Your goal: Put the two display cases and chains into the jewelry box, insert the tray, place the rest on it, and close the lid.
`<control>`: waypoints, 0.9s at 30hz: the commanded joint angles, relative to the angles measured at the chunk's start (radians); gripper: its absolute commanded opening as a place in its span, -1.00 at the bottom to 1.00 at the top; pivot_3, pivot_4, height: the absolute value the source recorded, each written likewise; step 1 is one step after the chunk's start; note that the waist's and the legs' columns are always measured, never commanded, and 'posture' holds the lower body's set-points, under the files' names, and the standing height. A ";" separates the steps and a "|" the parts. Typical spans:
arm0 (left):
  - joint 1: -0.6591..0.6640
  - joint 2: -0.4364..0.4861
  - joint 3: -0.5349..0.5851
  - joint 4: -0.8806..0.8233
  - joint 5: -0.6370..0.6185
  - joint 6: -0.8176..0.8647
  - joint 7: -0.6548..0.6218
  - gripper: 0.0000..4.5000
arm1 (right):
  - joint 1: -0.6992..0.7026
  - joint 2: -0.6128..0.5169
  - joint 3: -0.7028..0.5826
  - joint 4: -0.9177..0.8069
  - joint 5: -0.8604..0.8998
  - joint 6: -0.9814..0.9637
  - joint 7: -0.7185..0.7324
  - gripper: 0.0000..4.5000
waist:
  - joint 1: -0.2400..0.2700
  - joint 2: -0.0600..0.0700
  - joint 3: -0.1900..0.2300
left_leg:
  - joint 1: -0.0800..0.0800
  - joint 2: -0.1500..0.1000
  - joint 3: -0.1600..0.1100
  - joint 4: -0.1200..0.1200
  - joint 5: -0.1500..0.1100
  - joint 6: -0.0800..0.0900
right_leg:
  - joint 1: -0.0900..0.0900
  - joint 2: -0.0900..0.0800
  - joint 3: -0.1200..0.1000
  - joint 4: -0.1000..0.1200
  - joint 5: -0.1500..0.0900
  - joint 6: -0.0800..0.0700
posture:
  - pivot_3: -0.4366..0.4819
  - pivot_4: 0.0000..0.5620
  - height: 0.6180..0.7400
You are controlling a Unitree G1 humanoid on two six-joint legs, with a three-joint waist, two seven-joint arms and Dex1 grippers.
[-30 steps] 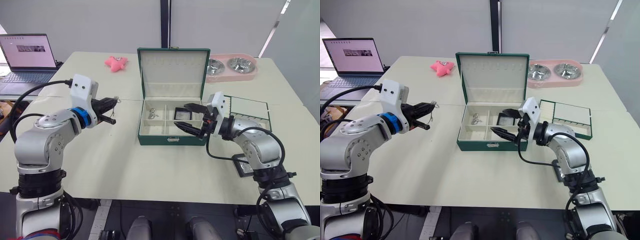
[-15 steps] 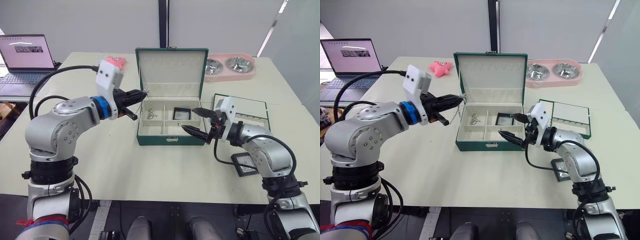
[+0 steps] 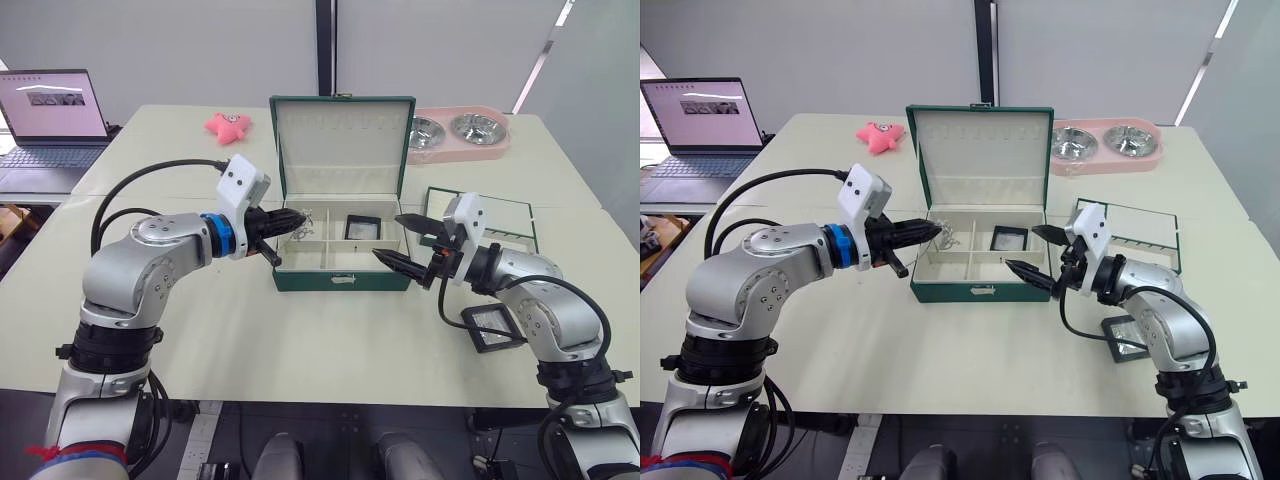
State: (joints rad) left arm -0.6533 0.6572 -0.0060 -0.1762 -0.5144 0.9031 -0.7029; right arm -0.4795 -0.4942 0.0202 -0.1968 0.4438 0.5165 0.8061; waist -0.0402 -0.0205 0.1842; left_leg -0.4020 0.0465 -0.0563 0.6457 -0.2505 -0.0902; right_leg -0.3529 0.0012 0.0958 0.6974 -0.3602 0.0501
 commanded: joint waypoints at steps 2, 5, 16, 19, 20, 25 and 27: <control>0.016 -0.005 -0.018 0.005 0.018 -0.033 -0.024 -1.00 | 0.004 -0.010 -0.022 -0.048 0.013 -0.004 -0.006 1.00 | 0.000 0.000 0.000 | 0.000 0.000 0.000 0.000 0.000 0.000 | 0.000 0.000 0.000 0.000 0.000 0.000 | -0.05 -0.47 1.00; 0.030 -0.006 -0.030 0.008 0.027 -0.040 -0.032 -1.00 | 0.007 -0.011 -0.022 -0.050 0.014 -0.005 -0.008 1.00 | 0.001 0.000 0.000 | 0.000 0.000 0.000 0.000 0.000 0.000 | 0.000 0.000 0.000 0.000 0.000 0.000 | -0.05 -0.47 1.00; 0.039 -0.017 -0.033 0.009 0.048 -0.039 -0.036 -1.00 | 0.010 -0.012 -0.022 -0.050 0.016 -0.005 -0.012 1.00 | 0.001 0.000 0.000 | 0.000 0.000 0.000 0.000 -0.002 0.003 | 0.000 0.000 0.000 0.000 0.000 0.000 | -0.05 -0.47 1.00; 0.040 -0.020 -0.032 0.009 0.050 -0.037 -0.035 -1.00 | 0.009 -0.012 -0.021 -0.046 0.015 -0.007 -0.011 1.00 | 0.001 0.000 0.000 | 0.000 0.000 0.000 0.000 -0.002 0.003 | 0.000 0.000 0.000 0.000 0.000 0.000 | -0.05 -0.47 1.00; 0.040 -0.021 -0.031 0.008 0.051 -0.036 -0.034 -0.87 | 0.008 -0.012 -0.021 -0.045 0.016 -0.007 -0.010 1.00 | 0.001 0.000 0.000 | 0.000 0.000 0.000 0.000 -0.002 0.003 | 0.000 0.000 0.000 0.000 0.000 0.000 | -0.05 -0.47 1.00; 0.043 -0.026 -0.025 0.003 0.048 -0.031 -0.031 -0.24 | 0.005 -0.013 -0.019 -0.041 0.016 -0.007 -0.010 1.00 | 0.001 0.000 0.000 | 0.000 0.000 0.000 0.000 -0.002 0.003 | 0.000 0.000 0.000 0.000 0.000 0.000 | -0.05 -0.47 1.00; 0.045 -0.027 -0.024 0.001 0.047 -0.029 -0.031 0.04 | 0.003 -0.013 -0.019 -0.039 0.017 -0.007 -0.009 1.00 | 0.001 0.000 0.000 | 0.000 0.000 0.000 0.000 -0.002 0.003 | 0.000 0.000 0.000 0.000 0.000 0.000 | -0.05 -0.47 1.00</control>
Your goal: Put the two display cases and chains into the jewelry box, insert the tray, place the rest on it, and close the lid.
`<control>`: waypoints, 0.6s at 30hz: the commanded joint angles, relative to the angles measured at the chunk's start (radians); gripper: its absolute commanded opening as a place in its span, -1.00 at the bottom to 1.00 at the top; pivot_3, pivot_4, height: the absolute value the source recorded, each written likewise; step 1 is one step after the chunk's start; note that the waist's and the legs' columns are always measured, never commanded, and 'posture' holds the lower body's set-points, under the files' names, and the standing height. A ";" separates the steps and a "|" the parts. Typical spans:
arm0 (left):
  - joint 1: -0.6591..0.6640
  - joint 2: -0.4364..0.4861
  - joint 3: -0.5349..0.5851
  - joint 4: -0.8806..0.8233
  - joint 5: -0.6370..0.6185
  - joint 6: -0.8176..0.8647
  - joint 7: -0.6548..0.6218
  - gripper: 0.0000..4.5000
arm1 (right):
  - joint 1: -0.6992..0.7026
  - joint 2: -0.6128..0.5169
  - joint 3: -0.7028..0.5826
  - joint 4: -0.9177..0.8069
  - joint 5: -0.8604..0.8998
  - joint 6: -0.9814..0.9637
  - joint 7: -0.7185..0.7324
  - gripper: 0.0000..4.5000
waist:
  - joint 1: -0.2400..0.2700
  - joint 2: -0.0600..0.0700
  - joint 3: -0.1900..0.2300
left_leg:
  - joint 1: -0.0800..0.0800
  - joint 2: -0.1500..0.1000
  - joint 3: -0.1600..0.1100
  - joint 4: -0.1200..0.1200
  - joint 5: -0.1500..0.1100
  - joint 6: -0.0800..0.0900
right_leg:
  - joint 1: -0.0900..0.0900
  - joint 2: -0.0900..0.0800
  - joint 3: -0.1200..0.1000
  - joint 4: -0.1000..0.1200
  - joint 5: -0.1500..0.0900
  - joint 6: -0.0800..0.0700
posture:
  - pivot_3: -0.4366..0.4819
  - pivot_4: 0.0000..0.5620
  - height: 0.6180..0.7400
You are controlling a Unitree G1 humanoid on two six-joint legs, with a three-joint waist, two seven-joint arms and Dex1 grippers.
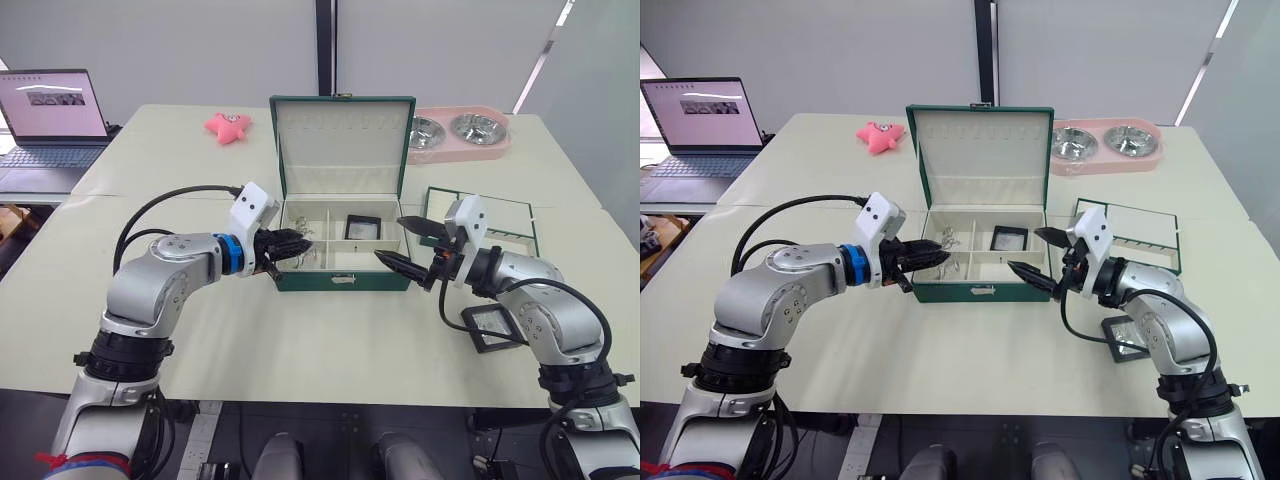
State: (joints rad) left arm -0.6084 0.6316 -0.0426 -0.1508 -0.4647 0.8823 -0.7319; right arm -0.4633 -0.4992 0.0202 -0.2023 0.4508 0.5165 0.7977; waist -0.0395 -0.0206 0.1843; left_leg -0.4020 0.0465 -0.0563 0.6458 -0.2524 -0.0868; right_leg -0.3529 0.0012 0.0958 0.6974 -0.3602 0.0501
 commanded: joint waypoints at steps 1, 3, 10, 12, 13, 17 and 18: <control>0.001 -0.001 0.012 -0.026 -0.003 -0.008 -0.002 0.16 | -0.013 -0.008 -0.019 -0.033 0.010 -0.007 -0.001 1.00 | 0.000 0.000 0.000 | 0.000 0.000 0.000 0.000 0.000 0.000 | 0.000 0.000 0.000 0.000 0.000 0.000 | -0.05 -0.47 1.00; 0.002 -0.001 0.013 -0.026 -0.003 -0.008 -0.001 0.45 | -0.014 -0.007 -0.018 -0.032 0.009 -0.007 -0.001 1.00 | 0.000 0.000 0.000 | 0.000 0.000 0.000 0.000 0.000 0.000 | 0.000 0.000 0.000 0.000 0.000 0.000 | -0.05 -0.47 1.00; -0.005 -0.017 0.016 -0.027 -0.022 -0.003 -0.012 0.99 | -0.008 -0.008 -0.024 -0.030 0.009 -0.011 -0.005 1.00 | 0.000 0.000 0.000 | 0.000 0.000 0.000 0.000 0.000 0.000 | 0.000 0.000 0.000 0.000 0.000 0.000 | -0.05 -0.47 1.00; -0.006 -0.025 0.027 -0.036 -0.034 -0.002 -0.011 0.99 | 0.001 -0.013 -0.032 -0.029 0.013 -0.012 -0.002 1.00 | 0.000 0.000 0.000 | 0.000 0.000 0.000 0.000 0.000 0.000 | 0.000 0.000 0.000 0.000 0.000 0.000 | -0.05 -0.47 1.00; -0.005 -0.029 0.034 -0.041 -0.040 -0.002 -0.010 0.99 | 0.004 -0.015 -0.034 -0.029 0.015 -0.011 -0.001 1.00 | 0.000 0.000 0.000 | 0.000 0.000 0.000 0.000 0.000 0.000 | 0.000 0.000 0.000 0.000 0.000 0.000 | -0.05 -0.47 1.00; 0.028 -0.032 0.097 -0.083 -0.102 0.008 -0.015 0.99 | 0.014 -0.028 -0.052 -0.017 0.023 -0.014 0.010 1.00 | -0.001 0.000 0.000 | 0.000 0.000 0.000 0.000 0.000 0.000 | 0.000 0.000 0.000 0.000 0.000 0.000 | -0.05 -0.47 1.00; 0.034 -0.032 0.108 -0.091 -0.113 0.008 -0.015 0.99 | 0.016 -0.031 -0.056 -0.015 0.024 -0.015 0.014 1.00 | -0.001 0.000 0.000 | 0.000 0.000 0.000 0.000 0.000 0.000 | 0.000 0.000 0.000 0.000 0.000 0.000 | -0.05 -0.47 1.00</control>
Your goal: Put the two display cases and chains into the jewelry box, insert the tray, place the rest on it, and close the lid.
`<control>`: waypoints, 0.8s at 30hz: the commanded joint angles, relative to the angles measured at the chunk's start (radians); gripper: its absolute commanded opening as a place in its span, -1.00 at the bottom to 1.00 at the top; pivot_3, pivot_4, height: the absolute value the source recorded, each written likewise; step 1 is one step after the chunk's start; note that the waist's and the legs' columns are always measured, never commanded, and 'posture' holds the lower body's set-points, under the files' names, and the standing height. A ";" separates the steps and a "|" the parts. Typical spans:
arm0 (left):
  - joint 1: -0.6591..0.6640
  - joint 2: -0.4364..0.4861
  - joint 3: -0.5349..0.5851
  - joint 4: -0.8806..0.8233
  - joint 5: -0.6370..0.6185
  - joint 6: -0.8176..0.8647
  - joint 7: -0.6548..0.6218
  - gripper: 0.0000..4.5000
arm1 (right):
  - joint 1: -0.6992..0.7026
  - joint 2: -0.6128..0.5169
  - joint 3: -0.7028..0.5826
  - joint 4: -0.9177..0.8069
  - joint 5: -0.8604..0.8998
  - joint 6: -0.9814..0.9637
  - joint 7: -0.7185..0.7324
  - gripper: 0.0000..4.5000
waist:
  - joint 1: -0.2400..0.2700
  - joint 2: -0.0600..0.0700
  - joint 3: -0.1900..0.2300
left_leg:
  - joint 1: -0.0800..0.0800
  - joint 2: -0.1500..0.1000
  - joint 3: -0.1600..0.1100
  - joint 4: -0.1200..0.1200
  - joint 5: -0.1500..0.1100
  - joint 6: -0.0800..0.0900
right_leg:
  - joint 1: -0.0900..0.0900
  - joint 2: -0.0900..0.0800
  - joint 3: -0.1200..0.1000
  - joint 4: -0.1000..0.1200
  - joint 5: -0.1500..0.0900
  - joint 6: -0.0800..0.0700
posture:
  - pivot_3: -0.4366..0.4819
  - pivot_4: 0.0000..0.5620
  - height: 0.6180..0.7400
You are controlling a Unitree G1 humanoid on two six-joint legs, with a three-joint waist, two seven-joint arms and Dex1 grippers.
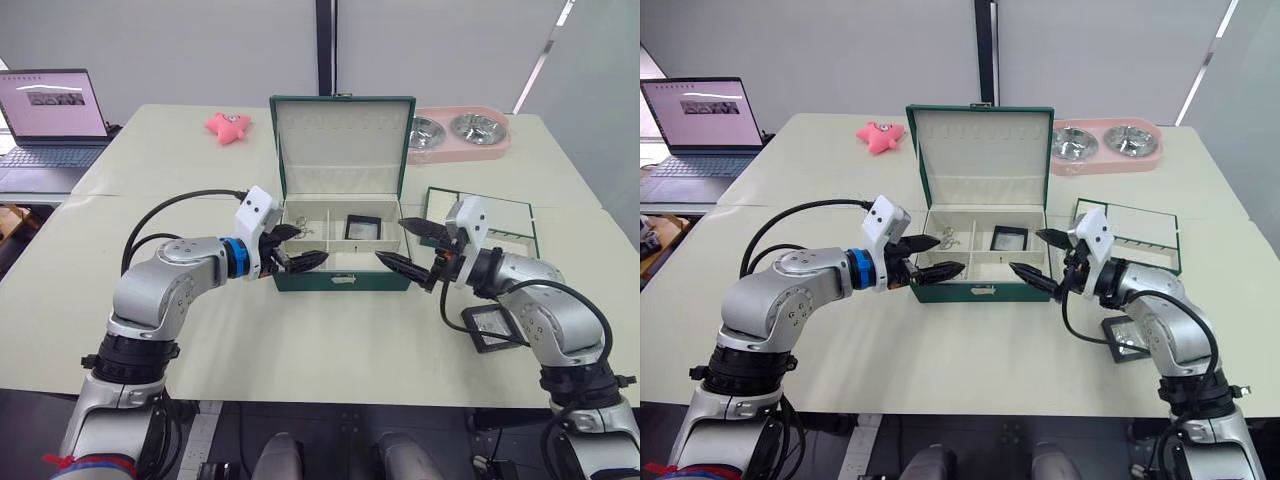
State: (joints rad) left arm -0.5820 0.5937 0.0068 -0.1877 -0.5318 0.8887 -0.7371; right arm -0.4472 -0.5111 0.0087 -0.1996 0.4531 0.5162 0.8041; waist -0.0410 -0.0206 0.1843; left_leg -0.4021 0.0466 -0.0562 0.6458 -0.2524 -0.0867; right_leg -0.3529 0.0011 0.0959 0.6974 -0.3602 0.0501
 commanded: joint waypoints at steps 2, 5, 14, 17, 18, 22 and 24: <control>0.026 0.015 0.141 -0.080 -0.108 0.022 -0.008 0.99 | 0.021 -0.045 -0.080 -0.007 0.033 -0.018 0.026 1.00 | 0.000 0.000 0.000 | 0.000 0.000 0.000 0.000 0.000 0.000 | 0.000 0.000 0.000 0.000 0.000 0.000 | -0.05 -0.47 1.00; 0.061 0.046 0.223 -0.108 -0.175 0.052 -0.013 0.99 | 0.056 -0.083 -0.129 0.016 0.048 -0.030 0.054 1.00 | 0.002 0.000 0.000 | 0.000 0.000 0.000 0.000 0.000 0.000 | 0.000 0.000 0.000 0.000 0.000 0.000 | -0.05 -0.47 1.00; 0.276 0.258 0.433 -0.089 -0.193 0.030 -0.064 0.99 | 0.168 -0.227 -0.316 0.144 0.075 -0.062 0.137 1.00 | -0.002 0.000 0.000 | 0.001 0.000 0.000 0.000 0.000 0.000 | 0.001 0.000 0.000 0.000 0.000 0.000 | -0.05 -0.47 1.00; 0.328 0.297 0.498 -0.032 -0.167 -0.021 -0.071 0.99 | 0.202 -0.261 -0.354 0.192 0.068 -0.077 0.144 1.00 | 0.000 0.000 0.000 | 0.001 0.000 0.000 0.000 0.000 0.000 | 0.001 0.000 0.000 0.000 0.000 0.000 | -0.05 -0.47 1.00; 0.345 0.302 0.520 -0.009 -0.156 -0.042 -0.072 0.99 | 0.213 -0.272 -0.366 0.213 0.059 -0.087 0.145 1.00 | 0.000 0.000 0.000 | 0.001 0.000 0.000 0.000 0.000 0.000 | 0.001 0.000 0.000 0.000 0.000 0.000 | -0.05 -0.47 1.00; 0.426 0.313 0.566 0.073 -0.098 -0.121 -0.077 0.99 | 0.253 -0.317 -0.427 0.307 0.023 -0.139 0.133 1.00 | -0.001 0.000 0.001 | 0.002 0.000 0.001 -0.001 0.000 0.000 | 0.001 0.000 0.001 -0.001 0.000 0.000 | -0.05 -0.47 1.00; 0.452 0.310 0.576 0.117 -0.075 -0.157 -0.072 0.99 | 0.269 -0.327 -0.454 0.346 0.021 -0.159 0.129 1.00 | -0.001 0.000 0.001 | 0.001 0.000 0.002 -0.001 0.000 0.000 | 0.001 0.000 0.001 -0.001 0.000 0.000 | -0.05 -0.47 1.00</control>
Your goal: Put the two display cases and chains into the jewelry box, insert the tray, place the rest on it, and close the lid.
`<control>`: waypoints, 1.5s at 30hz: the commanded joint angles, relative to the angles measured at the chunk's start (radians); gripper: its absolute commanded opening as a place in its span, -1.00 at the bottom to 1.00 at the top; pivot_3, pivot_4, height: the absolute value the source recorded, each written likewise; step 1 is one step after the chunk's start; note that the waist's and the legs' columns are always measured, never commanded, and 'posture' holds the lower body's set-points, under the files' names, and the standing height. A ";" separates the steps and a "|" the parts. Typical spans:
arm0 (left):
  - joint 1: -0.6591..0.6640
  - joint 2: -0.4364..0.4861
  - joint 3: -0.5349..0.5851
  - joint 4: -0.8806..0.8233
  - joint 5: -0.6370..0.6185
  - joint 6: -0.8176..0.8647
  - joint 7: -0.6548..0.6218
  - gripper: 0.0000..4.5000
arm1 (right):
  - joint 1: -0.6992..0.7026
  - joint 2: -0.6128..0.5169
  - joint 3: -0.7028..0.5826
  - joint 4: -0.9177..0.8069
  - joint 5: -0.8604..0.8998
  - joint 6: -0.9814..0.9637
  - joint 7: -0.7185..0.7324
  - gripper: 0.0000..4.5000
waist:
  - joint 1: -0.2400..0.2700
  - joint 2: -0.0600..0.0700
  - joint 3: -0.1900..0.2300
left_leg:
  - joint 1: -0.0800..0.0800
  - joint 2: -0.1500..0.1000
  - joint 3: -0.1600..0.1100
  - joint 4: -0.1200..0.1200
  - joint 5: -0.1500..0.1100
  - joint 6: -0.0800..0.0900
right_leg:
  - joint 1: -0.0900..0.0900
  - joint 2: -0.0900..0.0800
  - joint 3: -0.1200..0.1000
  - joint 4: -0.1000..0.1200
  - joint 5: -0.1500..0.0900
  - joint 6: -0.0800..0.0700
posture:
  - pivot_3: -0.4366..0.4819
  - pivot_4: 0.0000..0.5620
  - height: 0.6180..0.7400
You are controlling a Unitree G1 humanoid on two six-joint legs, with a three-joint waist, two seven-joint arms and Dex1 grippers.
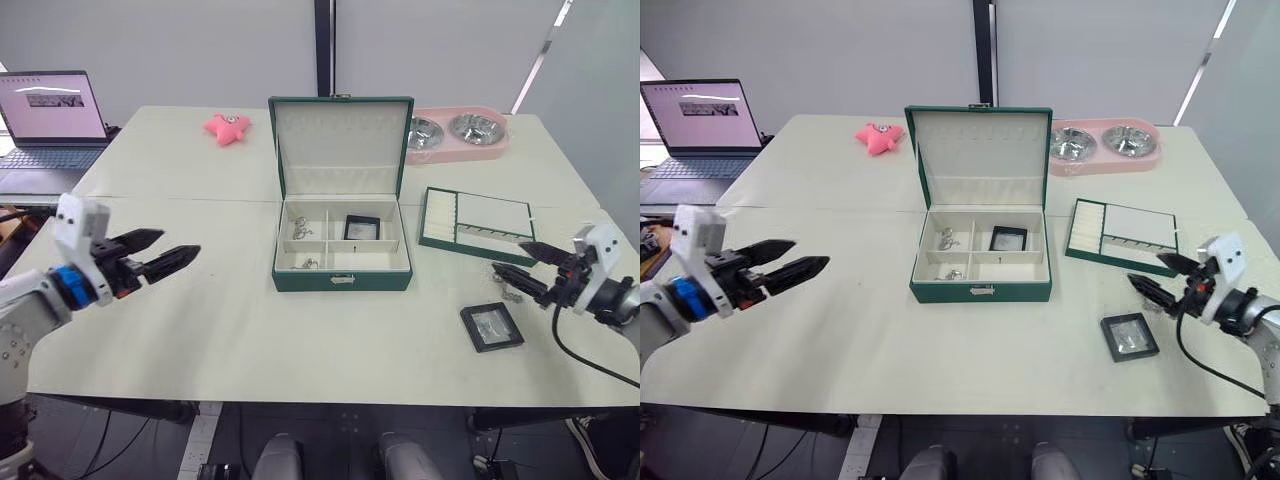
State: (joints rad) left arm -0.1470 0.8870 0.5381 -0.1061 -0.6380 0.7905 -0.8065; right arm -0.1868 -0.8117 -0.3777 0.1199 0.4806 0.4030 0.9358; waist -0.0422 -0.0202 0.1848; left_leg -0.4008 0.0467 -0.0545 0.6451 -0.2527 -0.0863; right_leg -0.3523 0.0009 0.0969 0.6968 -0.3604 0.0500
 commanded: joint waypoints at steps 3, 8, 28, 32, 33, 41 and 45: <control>0.028 -0.012 0.067 0.122 0.054 -0.123 0.020 0.99 | 0.049 -0.023 -0.096 0.065 -0.011 -0.076 -0.007 1.00 | 0.000 0.000 0.000 | 0.000 0.000 0.000 0.000 0.000 0.000 | 0.000 0.000 0.000 0.000 0.000 0.000 | -0.05 -0.47 1.00; -0.019 -0.070 0.073 0.258 0.113 -0.258 0.115 0.99 | 0.103 0.040 -0.139 0.113 -0.016 -0.145 -0.072 1.00 | 0.000 0.000 0.000 | 0.001 0.000 0.000 0.000 0.000 0.000 | 0.001 0.000 0.000 0.000 0.000 0.000 | -0.05 -0.47 1.00; -0.066 -0.216 0.040 0.450 0.224 -0.499 0.345 0.99 | 0.110 0.165 -0.171 0.274 -0.063 -0.388 -0.261 1.00 | -0.009 0.000 0.000 | 0.001 0.000 0.000 0.000 0.000 0.000 | 0.001 0.000 0.000 0.001 0.000 0.000 | -0.05 -0.47 1.00; -0.063 -0.222 0.030 0.443 0.225 -0.507 0.339 0.99 | 0.094 0.162 -0.167 0.289 -0.059 -0.391 -0.258 1.00 | -0.010 0.000 0.000 | 0.001 0.000 0.000 0.000 0.000 0.000 | 0.001 0.000 0.000 0.001 0.000 0.000 | -0.05 -0.47 1.00; -0.064 -0.223 0.030 0.442 0.221 -0.507 0.336 0.99 | 0.089 0.162 -0.165 0.287 -0.057 -0.388 -0.258 1.00 | -0.010 0.000 0.000 | 0.001 0.000 0.000 0.000 0.000 0.000 | 0.001 0.000 0.000 0.001 0.000 0.000 | -0.05 -0.47 1.00; -0.068 -0.242 -0.010 0.258 0.141 -0.451 0.265 0.99 | 0.058 0.121 -0.141 0.224 -0.036 -0.338 -0.178 1.00 | -0.011 0.000 0.000 | 0.001 0.000 0.000 0.000 0.000 0.000 | 0.002 -0.001 0.000 0.001 0.000 0.000 | -0.05 -0.47 1.00; -0.096 -0.220 -0.087 0.075 0.068 -0.372 0.176 0.99 | 0.033 0.029 -0.073 0.136 -0.006 -0.225 -0.030 1.00 | -0.010 0.001 0.000 | 0.001 0.000 0.000 0.000 0.000 0.000 | 0.002 -0.001 0.000 0.001 0.000 0.000 | -0.05 -0.47 1.00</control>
State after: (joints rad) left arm -0.2162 0.6421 0.4733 0.0675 -0.5270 0.3966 -0.5874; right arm -0.1341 -0.7420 -0.4625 0.3307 0.4461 0.1399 0.8393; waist -0.0527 -0.0195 0.1845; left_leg -0.3997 0.0464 -0.0544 0.6456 -0.2525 -0.0865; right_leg -0.3502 0.0002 0.0967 0.6982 -0.3603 0.0501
